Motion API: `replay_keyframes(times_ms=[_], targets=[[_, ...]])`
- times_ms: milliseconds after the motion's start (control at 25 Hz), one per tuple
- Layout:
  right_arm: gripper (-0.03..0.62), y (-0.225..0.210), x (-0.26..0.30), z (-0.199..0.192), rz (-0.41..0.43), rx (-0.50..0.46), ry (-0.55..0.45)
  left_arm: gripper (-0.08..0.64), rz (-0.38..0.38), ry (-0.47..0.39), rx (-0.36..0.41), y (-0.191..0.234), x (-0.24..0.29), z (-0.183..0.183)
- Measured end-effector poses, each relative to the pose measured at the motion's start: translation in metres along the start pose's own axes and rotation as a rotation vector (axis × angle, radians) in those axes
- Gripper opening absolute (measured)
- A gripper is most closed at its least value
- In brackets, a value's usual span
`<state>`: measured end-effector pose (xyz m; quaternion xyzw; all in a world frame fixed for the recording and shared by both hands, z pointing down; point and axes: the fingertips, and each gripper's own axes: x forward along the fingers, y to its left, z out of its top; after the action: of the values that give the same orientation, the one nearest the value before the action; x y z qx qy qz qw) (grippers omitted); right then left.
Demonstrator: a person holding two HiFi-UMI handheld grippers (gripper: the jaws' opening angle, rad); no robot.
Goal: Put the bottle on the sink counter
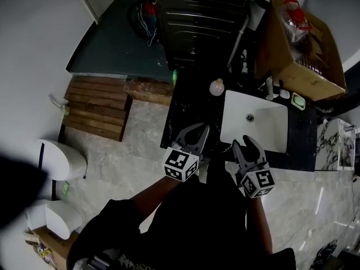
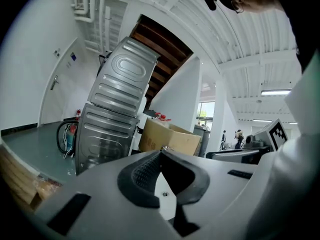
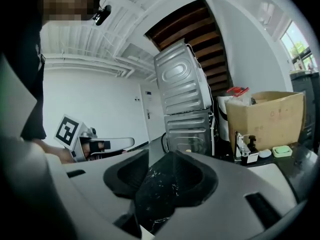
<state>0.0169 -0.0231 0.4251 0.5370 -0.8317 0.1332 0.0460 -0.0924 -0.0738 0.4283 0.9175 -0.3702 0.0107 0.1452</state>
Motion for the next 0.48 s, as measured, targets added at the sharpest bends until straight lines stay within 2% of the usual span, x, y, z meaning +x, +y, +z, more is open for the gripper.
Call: replay_keyframes(times_ms=[40, 80, 240, 400, 480], targets=[[0.145, 0.002, -0.005, 0.002, -0.008, -0.006, -0.014, 0.015, -0.002, 0.001, -0.001, -0.002, -0.002, -0.001], [0.071, 0.005, -0.010, 0.004, -0.013, -0.013, -0.022, 0.015, 0.001, -0.002, -0.001, -0.005, -0.005, -0.002], [0.046, 0.013, -0.027, 0.011, -0.022, -0.031, -0.042, 0.015, 0.035, -0.033, 0.033, -0.018, -0.016, 0.003], [0.039, 0.019, -0.046, 0.017, -0.042, -0.054, -0.058, 0.015, 0.028, -0.043, 0.066, -0.045, -0.022, 0.003], [0.040, 0.023, -0.062, 0.020, -0.055, -0.084, -0.101, 0.015, 0.034, -0.051, 0.080, -0.061, -0.029, 0.003]])
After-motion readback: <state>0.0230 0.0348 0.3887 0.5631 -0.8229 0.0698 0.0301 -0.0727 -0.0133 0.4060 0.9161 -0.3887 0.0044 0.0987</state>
